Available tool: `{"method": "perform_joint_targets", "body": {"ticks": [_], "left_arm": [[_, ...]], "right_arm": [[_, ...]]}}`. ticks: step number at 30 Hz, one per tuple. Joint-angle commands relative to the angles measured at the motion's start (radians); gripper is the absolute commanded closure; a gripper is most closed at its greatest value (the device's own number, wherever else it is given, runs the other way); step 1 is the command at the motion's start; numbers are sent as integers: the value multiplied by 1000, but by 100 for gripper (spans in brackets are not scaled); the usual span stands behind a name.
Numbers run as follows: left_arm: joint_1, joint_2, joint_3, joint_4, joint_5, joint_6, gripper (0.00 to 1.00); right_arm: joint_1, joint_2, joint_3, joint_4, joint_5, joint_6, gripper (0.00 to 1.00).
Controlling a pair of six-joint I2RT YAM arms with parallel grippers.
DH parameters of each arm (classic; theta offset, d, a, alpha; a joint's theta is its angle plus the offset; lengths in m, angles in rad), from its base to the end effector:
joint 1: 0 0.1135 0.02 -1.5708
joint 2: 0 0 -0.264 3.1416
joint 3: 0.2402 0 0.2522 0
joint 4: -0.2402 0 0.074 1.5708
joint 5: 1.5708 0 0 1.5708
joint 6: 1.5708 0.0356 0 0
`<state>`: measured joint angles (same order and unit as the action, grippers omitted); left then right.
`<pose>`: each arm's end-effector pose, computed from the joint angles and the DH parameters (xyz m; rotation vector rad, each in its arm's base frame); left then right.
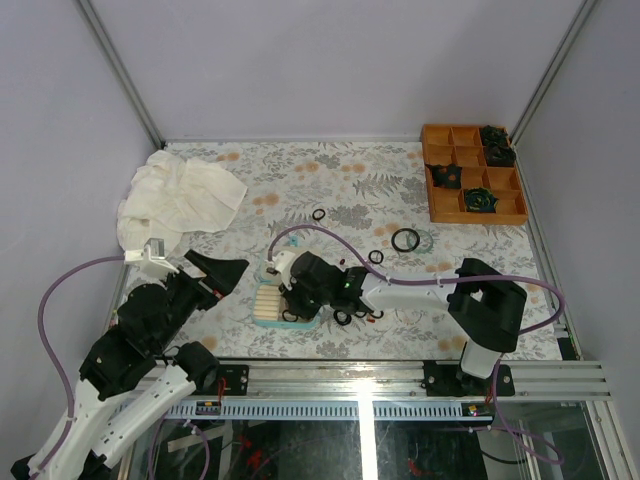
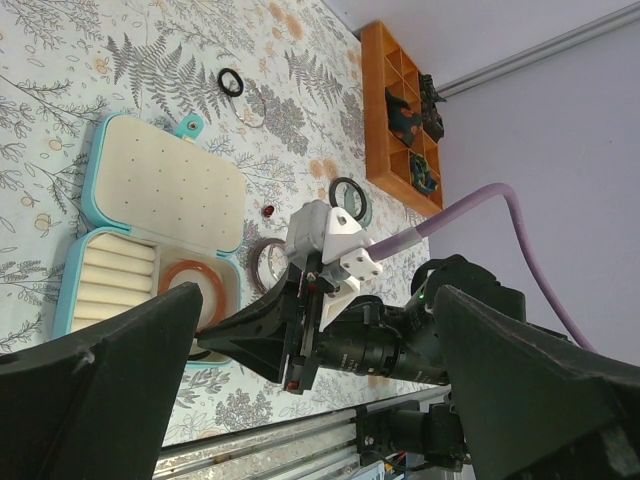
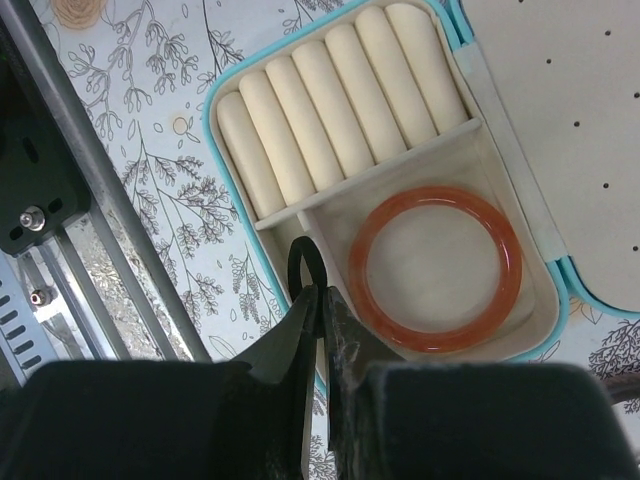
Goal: Organize the mixed jewelry
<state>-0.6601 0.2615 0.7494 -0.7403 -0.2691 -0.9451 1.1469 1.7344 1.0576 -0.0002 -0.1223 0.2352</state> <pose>0.0517 -0.0282 0.3225 -0.4661 1.8486 -0.8782 0.1510 0.3452 0.1988 -1.1163 2.1173 0.8437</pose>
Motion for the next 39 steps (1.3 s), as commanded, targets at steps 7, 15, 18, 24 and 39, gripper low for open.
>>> {"method": "perform_joint_targets", "body": {"ticks": [7,15,18,24,39], "left_arm": [[5,-2,-18,57,10,2,0],[5,-1,-30,62,13,-6,0],[5,1,-30,64,14,-6,0],[5,1,-35,67,14,-10,0],[5,5,-40,71,17,-14,0]], "right_arm": [[-2,-15,-12,35,10,-8,91],[14,-7,-17,31,14,-26,91],[24,0,-17,28,25,-34,91],[52,10,-9,21,63,-58,90],[88,36,9,-4,128,-83,86]]}}
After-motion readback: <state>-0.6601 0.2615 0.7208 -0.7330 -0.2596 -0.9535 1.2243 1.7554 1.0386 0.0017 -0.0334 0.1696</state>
